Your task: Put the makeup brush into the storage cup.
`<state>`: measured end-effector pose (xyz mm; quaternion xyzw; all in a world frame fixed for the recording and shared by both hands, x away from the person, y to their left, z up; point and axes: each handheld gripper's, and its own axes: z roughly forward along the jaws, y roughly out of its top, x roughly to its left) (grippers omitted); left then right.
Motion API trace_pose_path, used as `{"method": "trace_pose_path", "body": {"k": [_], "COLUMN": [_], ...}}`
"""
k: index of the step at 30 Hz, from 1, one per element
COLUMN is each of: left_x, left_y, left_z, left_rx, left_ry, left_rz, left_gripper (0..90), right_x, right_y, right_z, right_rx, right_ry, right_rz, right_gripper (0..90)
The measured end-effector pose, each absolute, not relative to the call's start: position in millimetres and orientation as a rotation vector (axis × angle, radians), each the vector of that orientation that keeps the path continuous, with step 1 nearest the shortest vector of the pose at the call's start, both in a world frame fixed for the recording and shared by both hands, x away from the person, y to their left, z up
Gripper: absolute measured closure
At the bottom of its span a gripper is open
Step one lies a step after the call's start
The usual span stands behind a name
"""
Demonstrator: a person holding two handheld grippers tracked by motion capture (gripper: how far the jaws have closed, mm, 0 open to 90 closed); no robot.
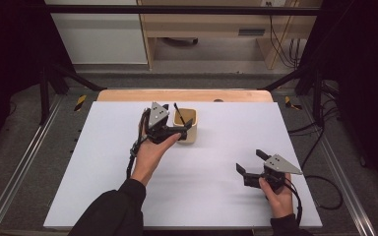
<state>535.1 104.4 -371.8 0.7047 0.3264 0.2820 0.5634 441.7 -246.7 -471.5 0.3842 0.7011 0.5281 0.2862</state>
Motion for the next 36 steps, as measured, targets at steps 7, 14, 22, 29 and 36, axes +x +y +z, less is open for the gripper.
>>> {"method": "trace_pose_path", "body": {"k": [7, 14, 22, 29, 36], "left_x": [531, 526, 520, 515, 510], "left_y": [107, 110, 116, 124, 132], "left_z": [-374, -376, -376, -380, -388], "left_rx": [1.656, 1.661, 1.663, 1.666, 1.662], "left_ry": [0.761, 0.751, 0.741, 0.737, 0.736], "left_rz": [0.652, 0.641, 0.631, 0.622, 0.615], "left_gripper": [2.2, 2.1, 2.0, 2.0, 2.0], "right_x": [442, 441, 441, 441, 441], "right_y": [-247, -247, -247, -247, -246], "right_z": [-471, -471, -471, -471, -471], "right_rx": [1.025, 1.029, 1.028, 1.027, 1.024], "right_ry": [1.873, 1.871, 1.87, 1.871, 1.872], "right_rz": [1.412, 1.408, 1.407, 1.404, 1.402], "right_gripper": [7.7, 7.7, 7.6, 7.6, 7.5]}}
